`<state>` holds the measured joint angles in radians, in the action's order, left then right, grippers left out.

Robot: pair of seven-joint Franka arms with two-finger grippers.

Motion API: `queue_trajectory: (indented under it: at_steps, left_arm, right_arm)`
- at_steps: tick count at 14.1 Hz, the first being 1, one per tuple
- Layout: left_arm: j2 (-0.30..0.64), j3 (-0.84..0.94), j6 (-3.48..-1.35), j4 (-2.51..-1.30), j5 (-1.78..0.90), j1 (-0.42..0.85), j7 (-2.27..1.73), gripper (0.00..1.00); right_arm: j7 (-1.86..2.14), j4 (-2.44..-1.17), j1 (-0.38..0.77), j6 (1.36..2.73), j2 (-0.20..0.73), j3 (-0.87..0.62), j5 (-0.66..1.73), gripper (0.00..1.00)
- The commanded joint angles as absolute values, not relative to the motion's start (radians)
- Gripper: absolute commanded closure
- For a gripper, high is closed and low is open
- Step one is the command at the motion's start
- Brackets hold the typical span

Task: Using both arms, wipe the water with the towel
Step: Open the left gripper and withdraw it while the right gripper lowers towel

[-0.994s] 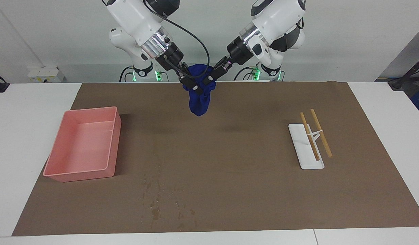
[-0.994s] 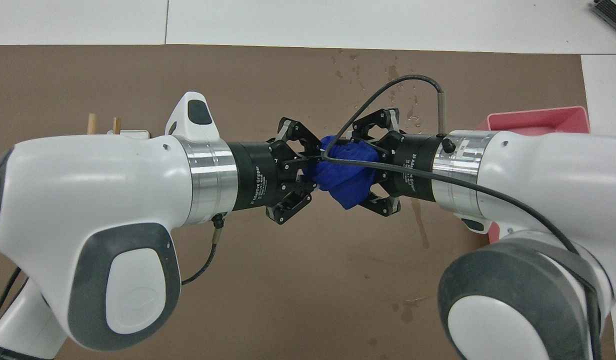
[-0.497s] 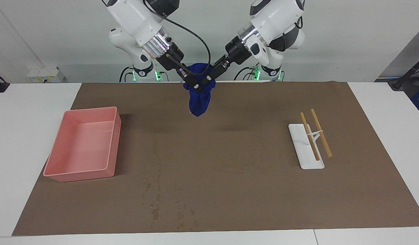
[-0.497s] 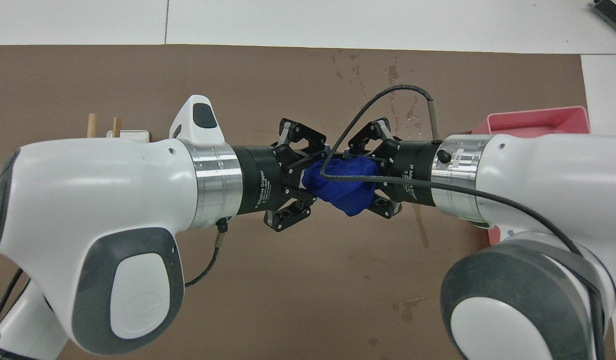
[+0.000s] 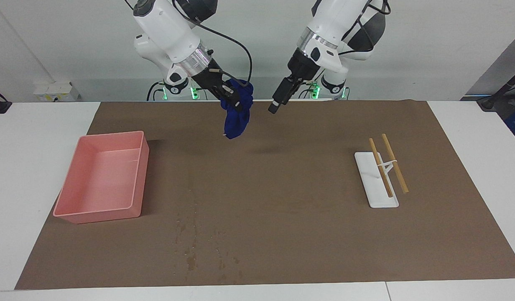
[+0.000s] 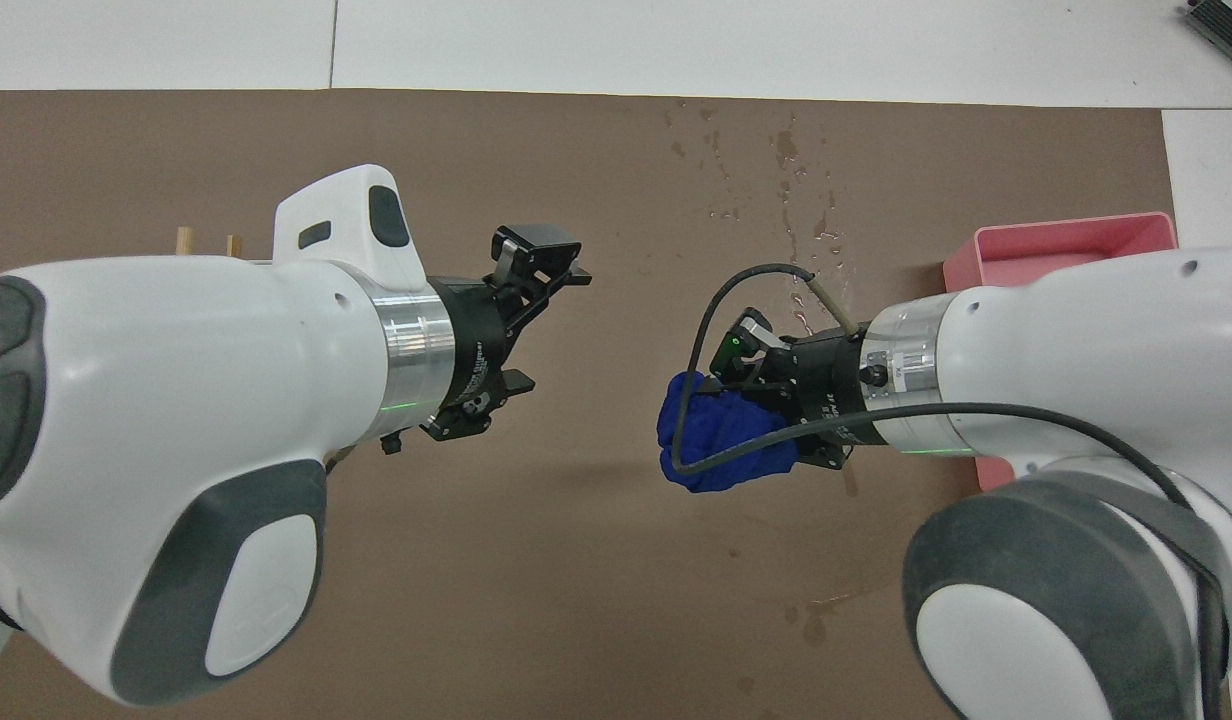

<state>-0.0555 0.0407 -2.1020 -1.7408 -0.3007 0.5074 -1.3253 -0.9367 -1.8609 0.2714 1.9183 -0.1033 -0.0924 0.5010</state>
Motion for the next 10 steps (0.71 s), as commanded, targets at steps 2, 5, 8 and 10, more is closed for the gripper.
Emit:
queue_trajectory:
  at_steps: [2,5,8,10]
  left_arm:
    - [-0.049,0.037,-1.968,-1.710,-0.258,0.356,-0.906,0.00]
    - [-0.064,0.034,-1.841,-1.724,-0.125,0.263,-0.570,0.00]
    - [-0.078,0.034,-1.757,-1.741,-0.049,0.164,-0.192,0.00]
    - [-0.075,0.034,-1.706,-1.733,0.000,0.134,-0.021,0.00]
  right_arm:
    - [-0.625,-1.893,0.169,1.755,-0.153,-0.098,0.440,1.00]
    - [-0.334,-1.994,0.126,1.672,-0.221,-0.098,0.341,1.00]
    - [-0.218,-2.086,0.126,1.681,-0.256,-0.101,0.230,1.00]
    - [-0.158,-2.129,0.109,1.696,-0.252,-0.100,0.213,1.00]
